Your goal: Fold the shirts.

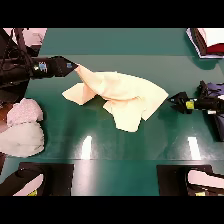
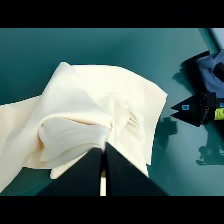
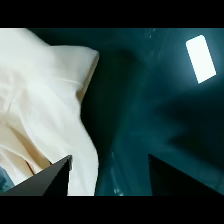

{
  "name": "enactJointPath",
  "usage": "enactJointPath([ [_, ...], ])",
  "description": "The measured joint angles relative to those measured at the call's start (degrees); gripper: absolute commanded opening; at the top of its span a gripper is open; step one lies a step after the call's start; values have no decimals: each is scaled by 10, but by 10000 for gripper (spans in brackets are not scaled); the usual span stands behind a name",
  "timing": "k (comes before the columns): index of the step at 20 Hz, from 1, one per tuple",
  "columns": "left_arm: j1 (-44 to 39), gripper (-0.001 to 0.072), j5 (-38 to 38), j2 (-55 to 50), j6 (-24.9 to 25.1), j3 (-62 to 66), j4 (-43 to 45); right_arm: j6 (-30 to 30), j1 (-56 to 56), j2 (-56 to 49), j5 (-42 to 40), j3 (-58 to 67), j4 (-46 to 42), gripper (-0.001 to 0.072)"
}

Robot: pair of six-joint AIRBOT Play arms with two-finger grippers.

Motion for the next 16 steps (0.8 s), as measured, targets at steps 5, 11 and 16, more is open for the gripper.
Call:
enactJointPath([
  [5, 5, 22, -13, 5, 0, 0, 10, -35, 8, -34, -24, 19, 88, 549],
  [11, 5, 23, -19, 6, 0, 0, 13, -49, 54, -91, -35, 99, 116, 90],
  [16, 7, 22, -25, 6, 0, 5, 15, -57, 71, -103, -45, 152, 119, 14],
])
